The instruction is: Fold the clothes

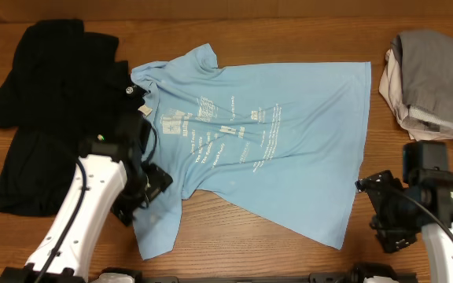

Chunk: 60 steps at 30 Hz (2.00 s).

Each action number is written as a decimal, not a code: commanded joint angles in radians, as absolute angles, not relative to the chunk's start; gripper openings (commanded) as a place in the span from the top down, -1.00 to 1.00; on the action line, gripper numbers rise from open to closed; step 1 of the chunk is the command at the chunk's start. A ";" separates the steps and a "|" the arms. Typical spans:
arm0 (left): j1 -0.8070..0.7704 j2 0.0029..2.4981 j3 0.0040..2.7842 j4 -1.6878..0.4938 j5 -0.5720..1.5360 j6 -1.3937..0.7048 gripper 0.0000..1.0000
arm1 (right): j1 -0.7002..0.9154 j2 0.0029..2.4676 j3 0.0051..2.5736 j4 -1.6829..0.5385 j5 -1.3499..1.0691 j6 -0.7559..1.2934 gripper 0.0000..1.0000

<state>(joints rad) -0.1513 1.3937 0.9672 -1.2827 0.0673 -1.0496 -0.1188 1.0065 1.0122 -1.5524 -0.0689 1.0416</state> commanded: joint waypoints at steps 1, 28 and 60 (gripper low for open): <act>-0.158 1.372 0.851 -1.234 0.110 -1.258 -0.78 | -0.123 1.039 0.955 -1.522 -0.045 1.114 -1.00; -0.158 1.372 0.452 -0.806 0.086 -1.428 0.91 | -0.123 1.219 0.896 -1.425 -0.020 1.040 -0.99; -0.142 1.372 0.784 -0.786 -0.020 -0.995 0.92 | -0.109 1.219 0.694 -1.350 -0.208 1.181 -0.76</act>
<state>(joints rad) -0.1486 1.3727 0.7719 -0.7940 0.0250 -0.9920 -0.1169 1.2186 0.7227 -1.3670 -0.1417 1.1419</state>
